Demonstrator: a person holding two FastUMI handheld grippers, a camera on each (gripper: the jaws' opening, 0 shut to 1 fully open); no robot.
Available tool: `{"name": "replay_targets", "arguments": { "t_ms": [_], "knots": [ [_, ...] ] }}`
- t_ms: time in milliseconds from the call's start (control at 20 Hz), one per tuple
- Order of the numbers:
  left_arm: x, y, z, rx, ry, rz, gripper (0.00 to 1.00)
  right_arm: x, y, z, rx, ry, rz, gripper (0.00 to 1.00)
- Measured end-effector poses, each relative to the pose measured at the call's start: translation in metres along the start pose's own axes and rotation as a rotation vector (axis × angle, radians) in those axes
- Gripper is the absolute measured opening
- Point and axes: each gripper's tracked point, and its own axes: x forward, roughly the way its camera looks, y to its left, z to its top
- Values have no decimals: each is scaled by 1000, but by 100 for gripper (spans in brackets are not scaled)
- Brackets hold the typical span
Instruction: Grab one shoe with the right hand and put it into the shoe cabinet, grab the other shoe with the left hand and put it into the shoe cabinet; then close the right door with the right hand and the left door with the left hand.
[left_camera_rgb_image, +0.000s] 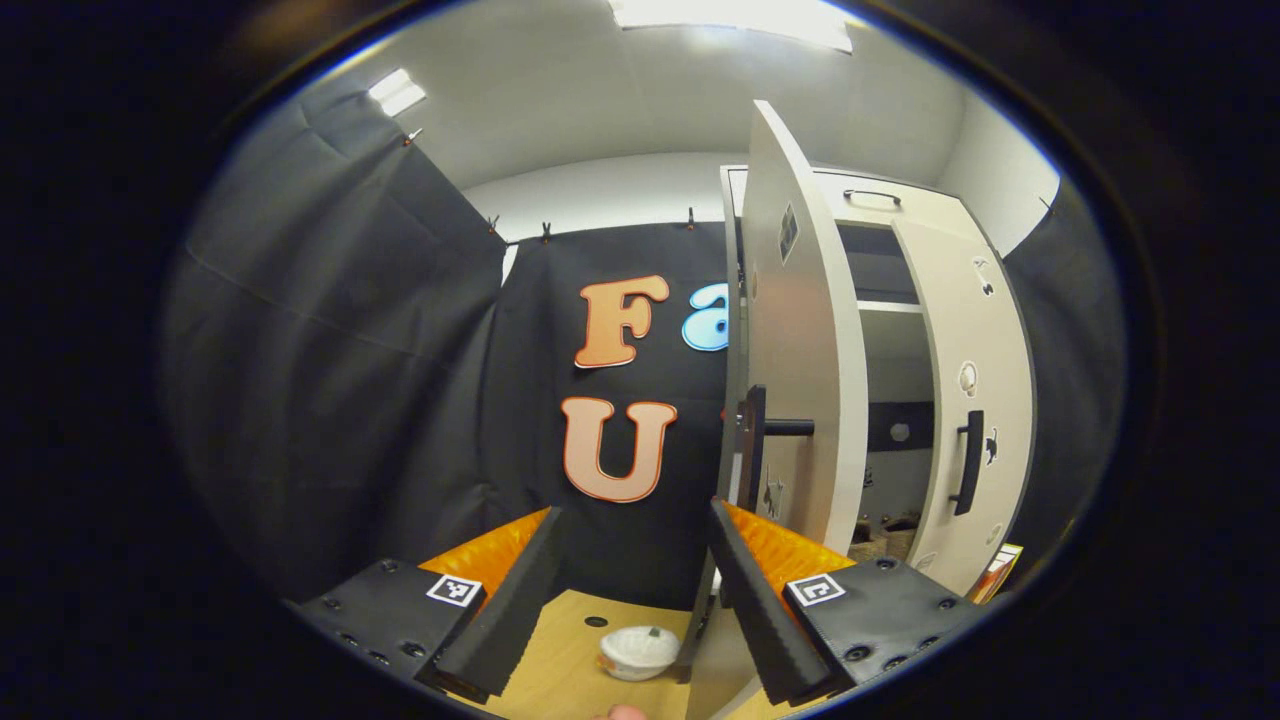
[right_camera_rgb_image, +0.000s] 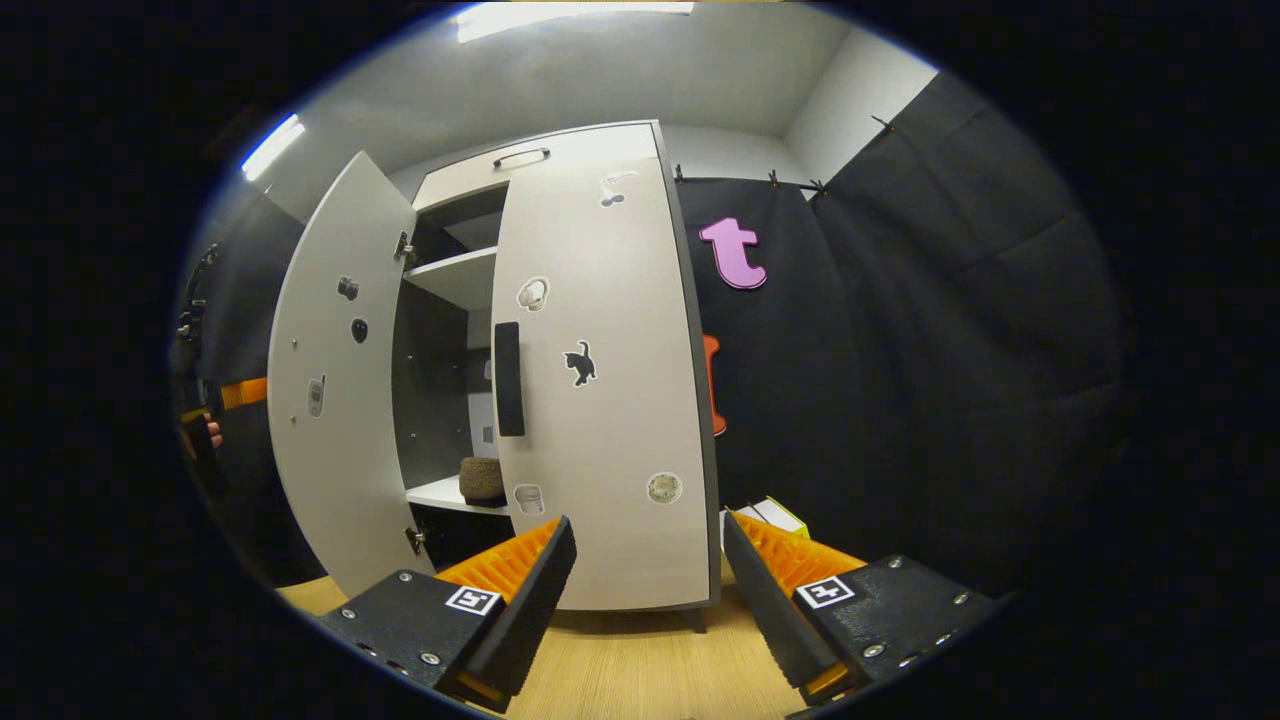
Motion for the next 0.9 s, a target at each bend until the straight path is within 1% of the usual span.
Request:
{"name": "replay_targets", "arguments": {
  "t_ms": [50, 100, 150, 200, 300, 400, 500, 750, 900],
  "knots": [
    [-1, -6, 0, -3, 1, -14, 91, -2, 0, 1, -2, -3, -1, 92],
    [-2, -12, -1, 1, 6, -27, 95, -4, -1, 3, -5, -6, -4, 92],
    [-3, -19, 0, 8, 6, -41, 92, -5, -2, 3, -7, -7, -8, 92],
    [-3, -25, -1, 13, 8, -54, 99, -7, -3, 4, -9, -7, -13, 92],
    [-2, -38, -1, 16, 7, -85, 92, -12, -7, 5, -8, -5, -23, 92],
    [-2, -52, -3, 12, 15, -124, 95, -14, -10, 7, -3, -8, -34, 92],
    [-1, -66, -4, 2, 18, -163, 91, -15, -11, 10, -3, -14, -43, 92],
    [5, -109, -10, -17, 35, -288, 93, -22, -13, 11, -9, -17, -60, 92],
    [6, -126, -19, -30, 50, -315, 93, -27, -17, 13, -15, -18, -76, 92]
  ]
}}
